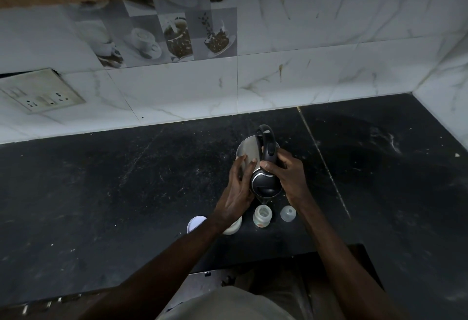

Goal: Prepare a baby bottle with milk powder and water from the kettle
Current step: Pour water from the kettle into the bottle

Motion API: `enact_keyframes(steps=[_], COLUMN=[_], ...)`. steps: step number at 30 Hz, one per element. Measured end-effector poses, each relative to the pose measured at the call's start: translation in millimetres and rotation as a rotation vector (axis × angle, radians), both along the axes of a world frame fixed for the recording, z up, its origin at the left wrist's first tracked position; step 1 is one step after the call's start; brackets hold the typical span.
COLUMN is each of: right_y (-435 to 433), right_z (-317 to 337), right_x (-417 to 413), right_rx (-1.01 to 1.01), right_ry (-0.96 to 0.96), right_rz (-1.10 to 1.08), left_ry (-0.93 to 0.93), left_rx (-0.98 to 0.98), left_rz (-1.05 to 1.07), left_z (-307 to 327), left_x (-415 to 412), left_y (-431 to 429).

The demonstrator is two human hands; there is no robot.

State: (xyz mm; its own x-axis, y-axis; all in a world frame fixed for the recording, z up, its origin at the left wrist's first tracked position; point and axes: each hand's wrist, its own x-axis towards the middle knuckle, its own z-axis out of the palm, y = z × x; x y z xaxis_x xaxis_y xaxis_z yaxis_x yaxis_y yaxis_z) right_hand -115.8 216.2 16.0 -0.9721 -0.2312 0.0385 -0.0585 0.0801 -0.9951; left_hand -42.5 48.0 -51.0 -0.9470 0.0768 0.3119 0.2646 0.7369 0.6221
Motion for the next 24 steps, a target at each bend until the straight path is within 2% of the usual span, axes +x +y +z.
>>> enact_keyframes(steps=[24], right_y=[3.5], right_z=[2.9], right_x=[7.5], right_rx=[-0.037], right_ry=[0.01], right_rz=[-0.034], left_ry=[-0.013], left_rx=[0.009], left_rz=[-0.038], left_z=[2.1], left_x=[0.5], left_y=[1.3])
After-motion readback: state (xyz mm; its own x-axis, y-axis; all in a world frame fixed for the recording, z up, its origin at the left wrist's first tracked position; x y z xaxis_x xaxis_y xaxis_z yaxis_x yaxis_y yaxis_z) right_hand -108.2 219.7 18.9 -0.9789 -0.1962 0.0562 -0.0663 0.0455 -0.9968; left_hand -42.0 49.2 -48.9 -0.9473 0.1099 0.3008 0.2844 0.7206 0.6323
